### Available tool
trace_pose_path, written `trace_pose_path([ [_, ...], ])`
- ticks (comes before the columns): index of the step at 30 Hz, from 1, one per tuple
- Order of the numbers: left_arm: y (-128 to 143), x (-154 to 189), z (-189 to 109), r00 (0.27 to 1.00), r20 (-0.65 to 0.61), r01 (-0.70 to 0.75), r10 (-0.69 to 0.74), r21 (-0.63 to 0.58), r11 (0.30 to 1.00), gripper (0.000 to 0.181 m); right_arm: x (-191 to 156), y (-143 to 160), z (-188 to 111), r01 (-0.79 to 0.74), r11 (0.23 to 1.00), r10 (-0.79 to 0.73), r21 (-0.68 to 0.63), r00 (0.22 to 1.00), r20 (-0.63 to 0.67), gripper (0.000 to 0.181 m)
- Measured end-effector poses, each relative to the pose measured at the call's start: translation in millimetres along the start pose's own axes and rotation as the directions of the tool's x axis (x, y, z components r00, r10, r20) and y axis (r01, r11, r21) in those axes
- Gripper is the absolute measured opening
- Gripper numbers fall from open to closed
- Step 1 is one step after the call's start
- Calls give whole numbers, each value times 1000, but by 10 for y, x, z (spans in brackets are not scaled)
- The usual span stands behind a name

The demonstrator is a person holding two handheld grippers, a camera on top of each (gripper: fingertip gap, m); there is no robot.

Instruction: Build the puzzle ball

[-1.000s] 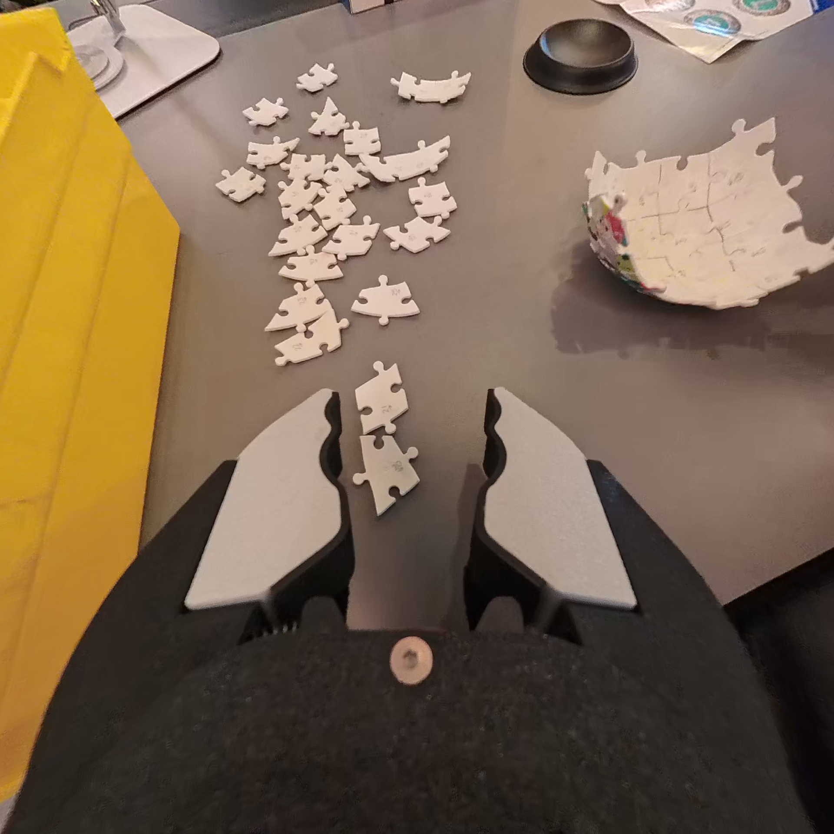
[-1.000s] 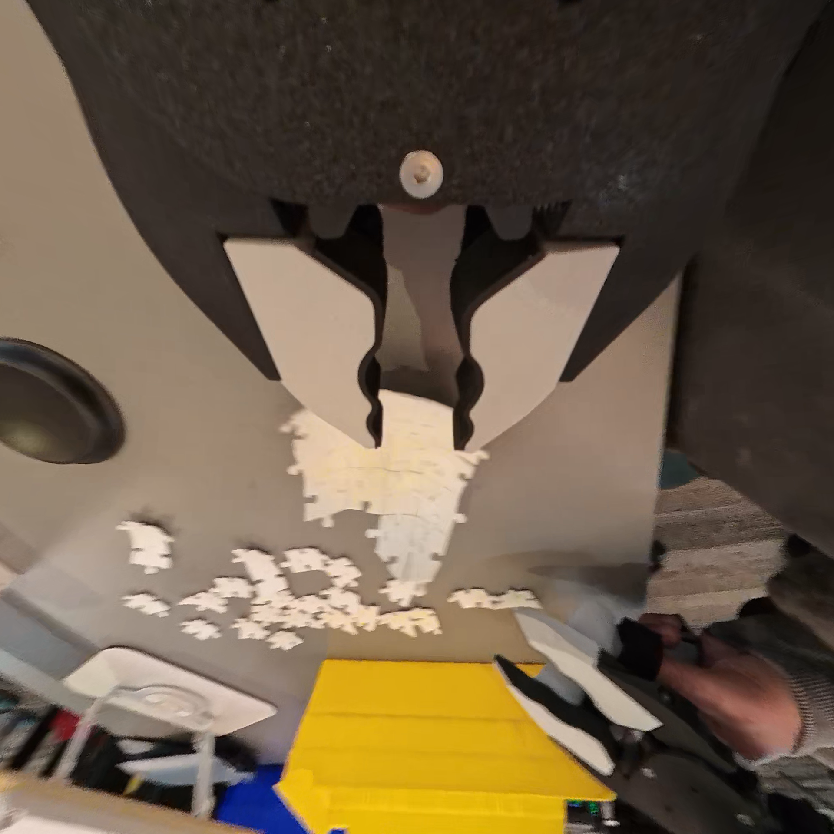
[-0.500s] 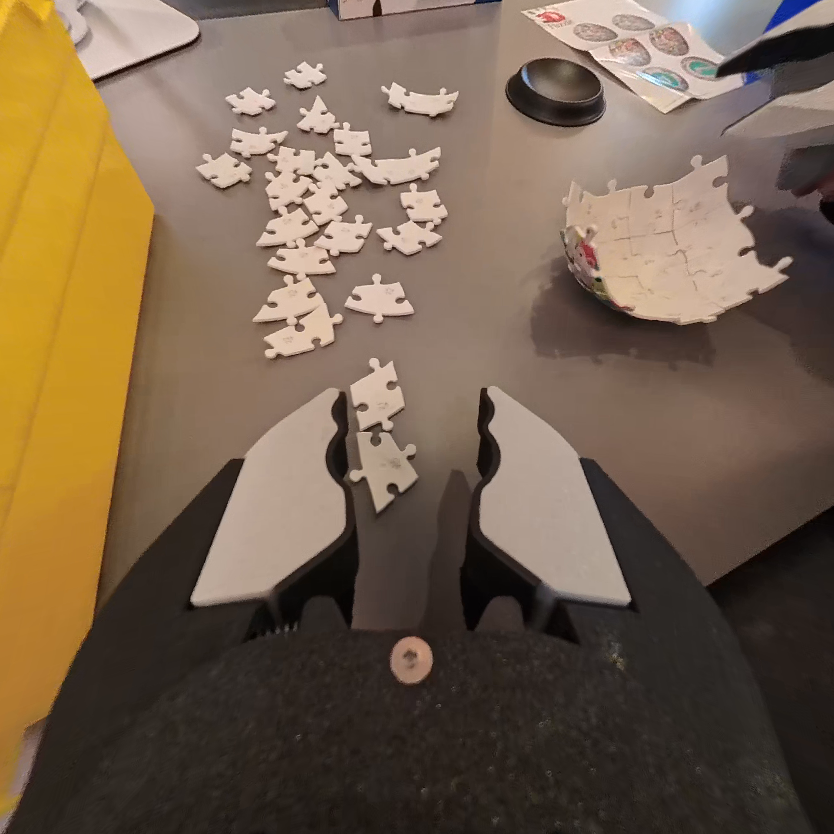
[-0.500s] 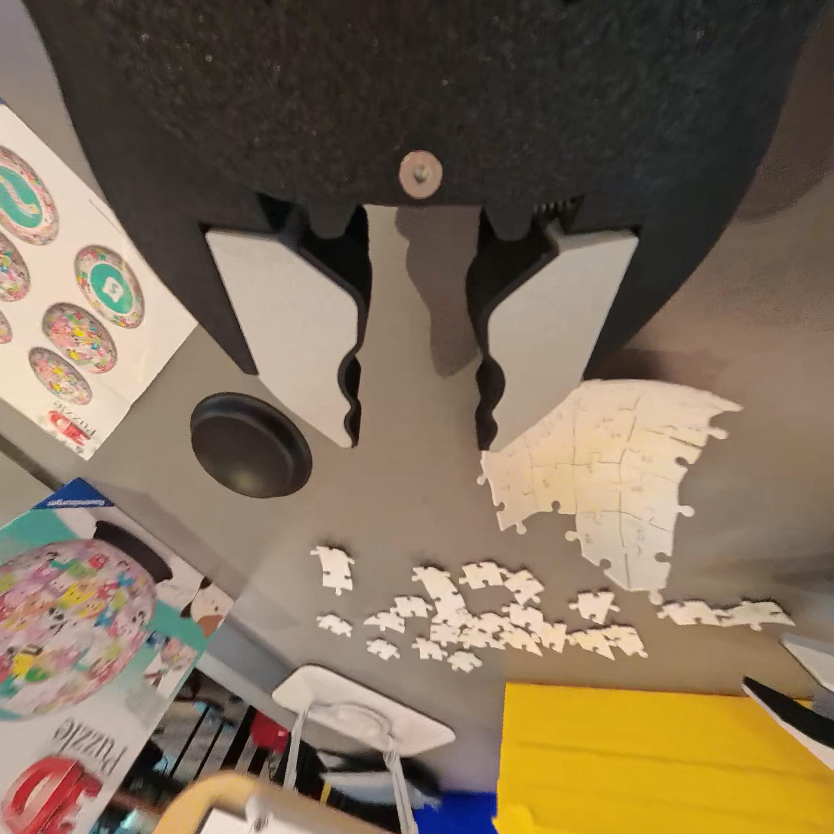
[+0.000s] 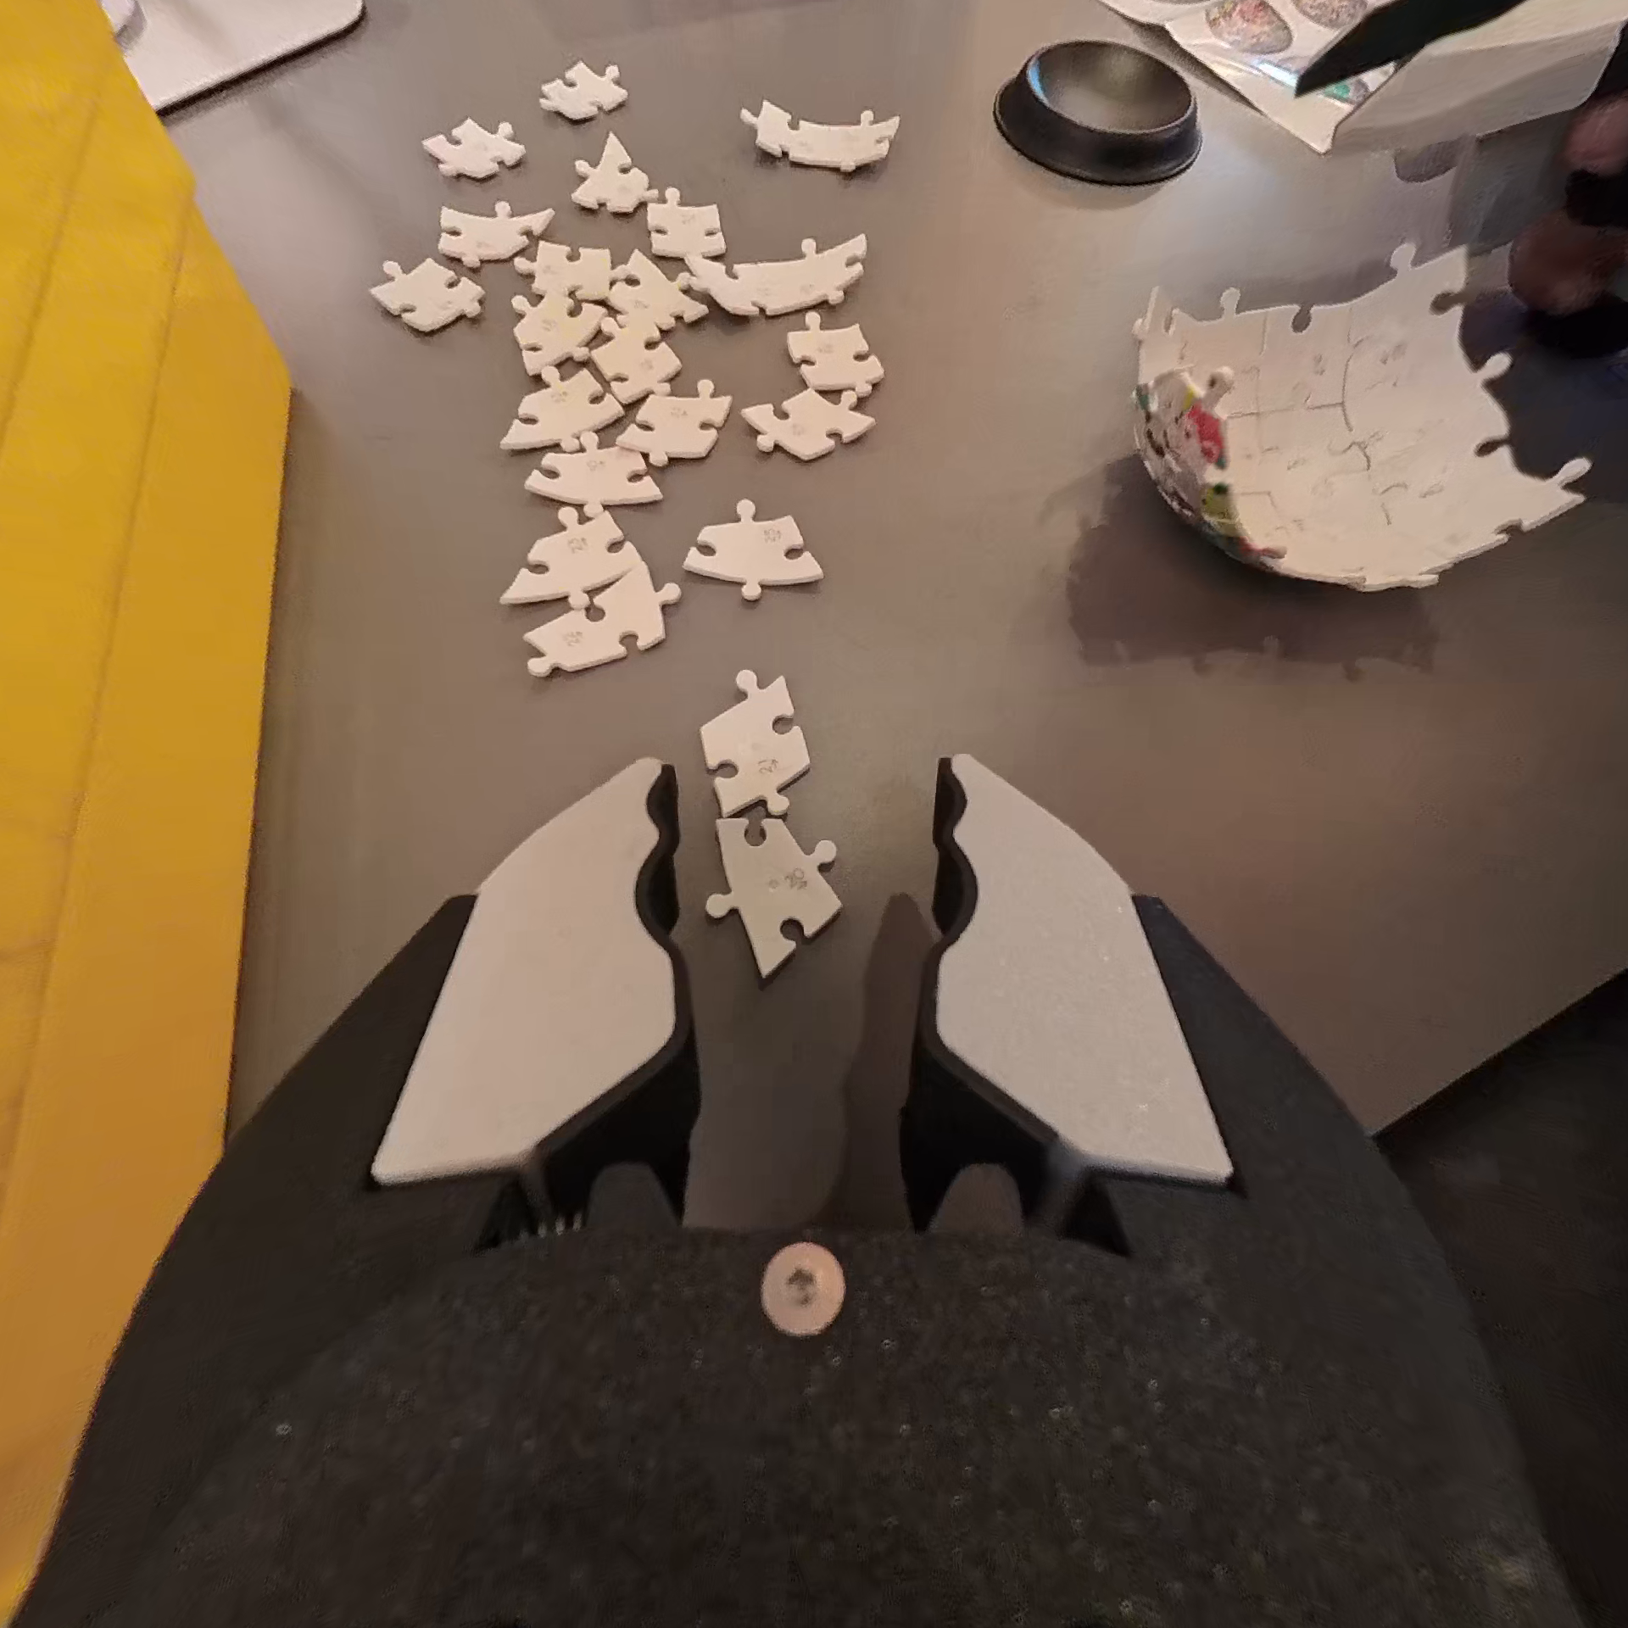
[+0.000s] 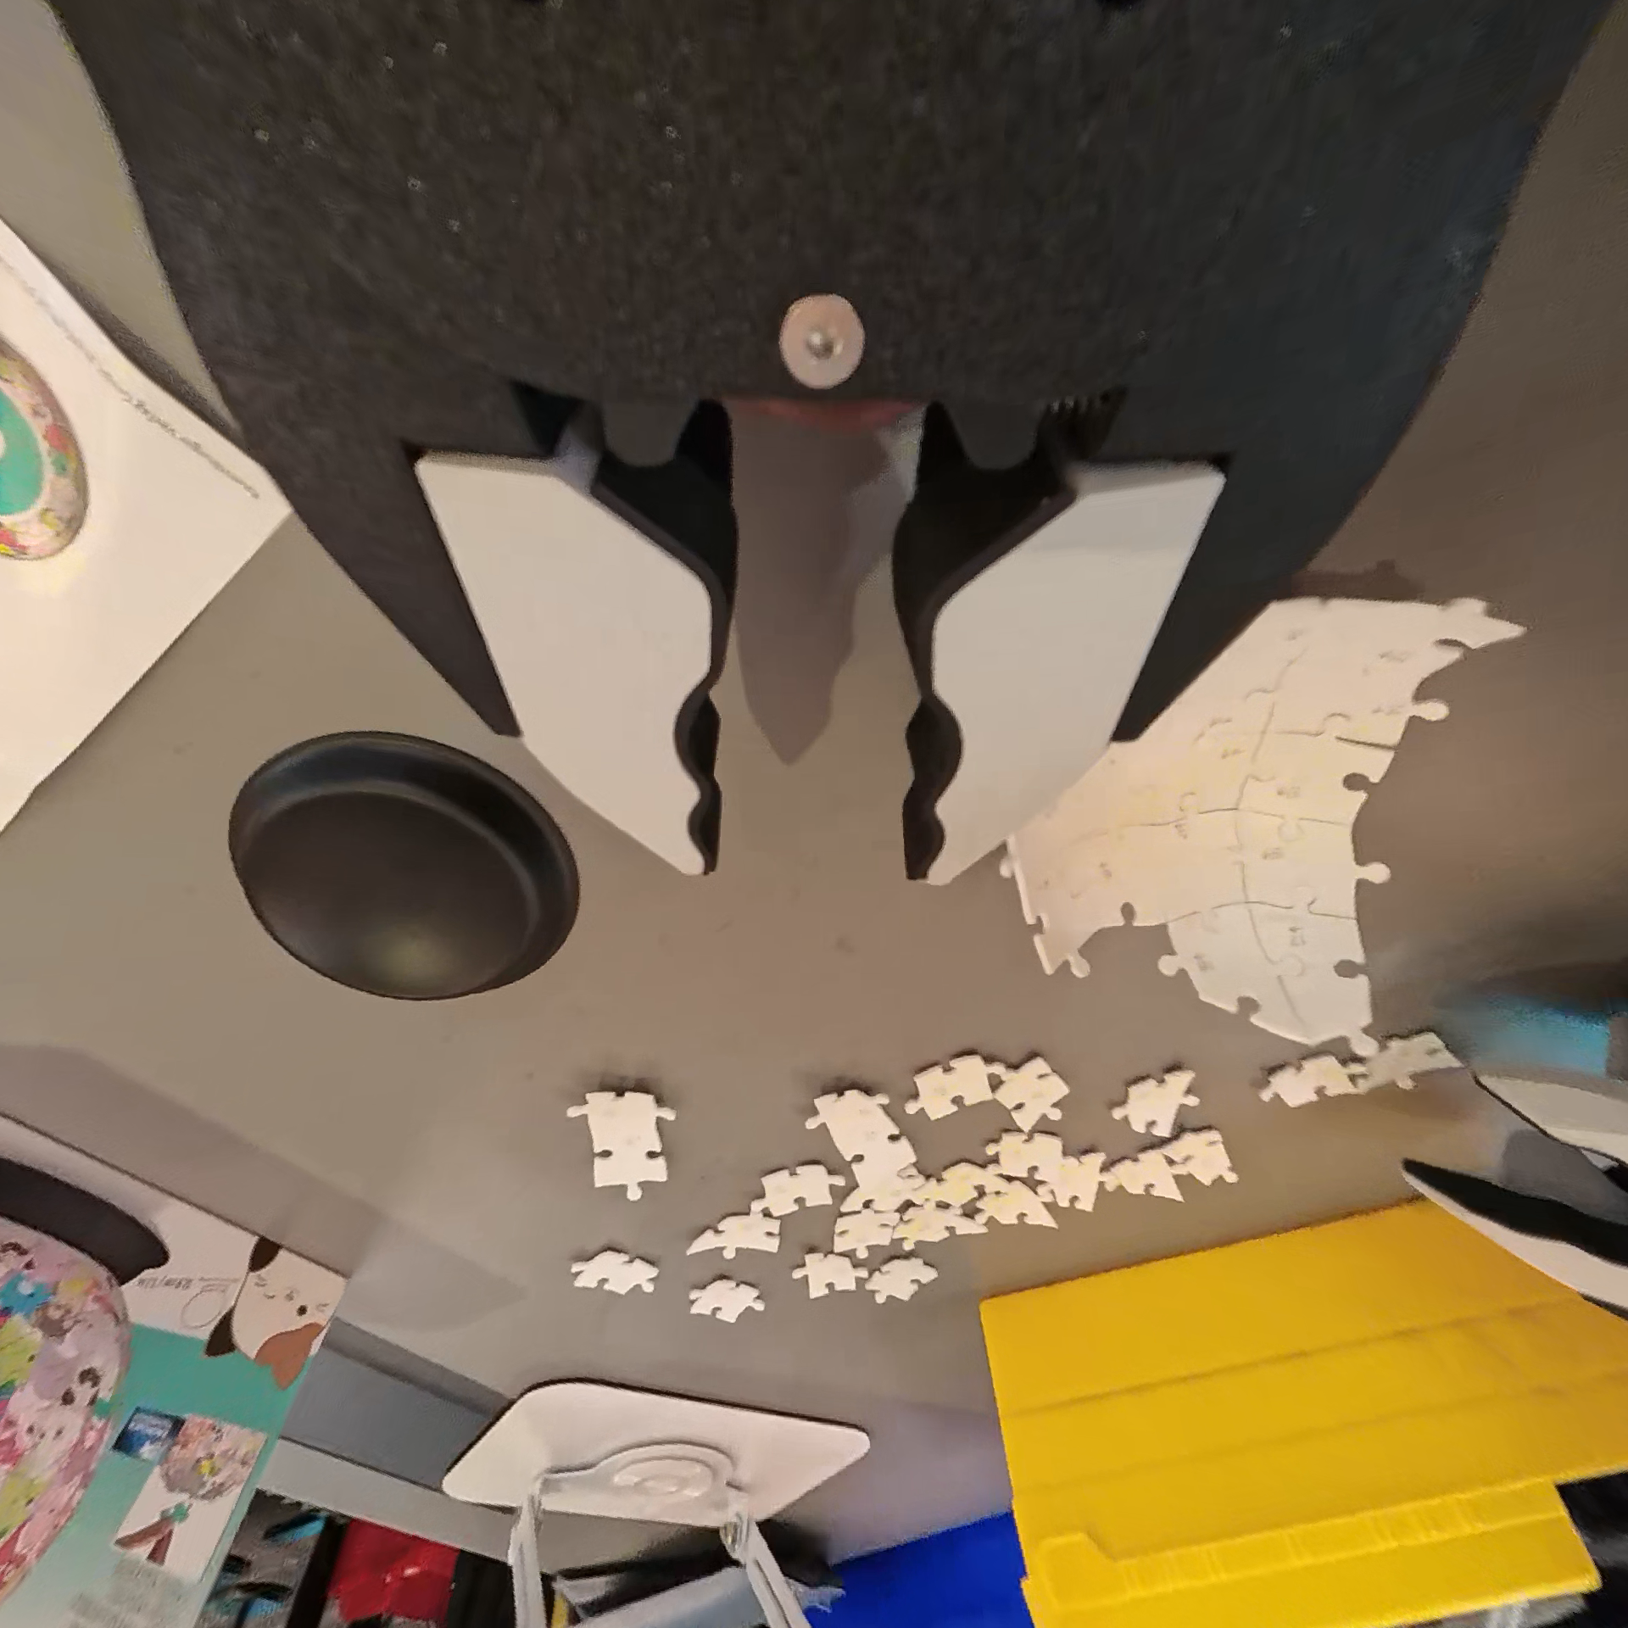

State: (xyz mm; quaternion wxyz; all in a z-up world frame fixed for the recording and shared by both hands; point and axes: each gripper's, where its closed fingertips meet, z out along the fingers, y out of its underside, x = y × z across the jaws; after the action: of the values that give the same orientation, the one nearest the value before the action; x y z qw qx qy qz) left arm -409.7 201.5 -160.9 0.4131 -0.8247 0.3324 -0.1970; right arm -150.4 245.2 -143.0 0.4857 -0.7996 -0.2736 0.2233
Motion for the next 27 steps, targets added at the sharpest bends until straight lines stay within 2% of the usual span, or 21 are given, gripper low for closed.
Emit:
trace_pose_path([
  [5, -76, -17, -58, 1000, 8, -2, 2, 58, 998, 57, 66, -71, -11, 10, 999, -9, 45, 1000, -18, 39],
  [8, -188, -6, -158, 999, -36, 37, -33, 119, 992, 57, 106, -119, 50, 60, 997, -58, 51, 997, -45, 38],
  [10, -392, 47, -366, 994, -100, 65, -49, 163, 985, 57, 132, -193, 124, 87, 994, -84, 70, 995, -50, 38],
  [12, -633, -23, -668, 994, -101, 69, -44, 253, 965, 56, 145, -270, 233, 112, 990, -109, 81, 993, -38, 38],
  [15, -735, -504, -1084, 996, 31, 70, -84, 308, 949, 50, 105, -324, 430, 137, 988, -139, 64, 990, 16, 38],
  [19, -500, -1175, -1401, 973, 136, 149, -185, 238, 960, 50, 11, -390, 651, 165, 986, -164, -5, 983, 79, 39],
  [21, -368, -1427, -1457, 960, 179, 175, -214, 210, 962, 49, -48, -429, 743, 194, 981, -192, -12, 976, 107, 38],
  [25, -382, -1600, -1378, 942, 44, 310, -334, 275, 910, 47, -124, -394, 926, 191, 981, -181, -35, 967, 180, 39],
  [27, -329, -1698, -1276, 937, 62, 318, -343, 247, 915, 48, -178, -366, 988, 170, 984, -152, -57, 959, 241, 38],
])
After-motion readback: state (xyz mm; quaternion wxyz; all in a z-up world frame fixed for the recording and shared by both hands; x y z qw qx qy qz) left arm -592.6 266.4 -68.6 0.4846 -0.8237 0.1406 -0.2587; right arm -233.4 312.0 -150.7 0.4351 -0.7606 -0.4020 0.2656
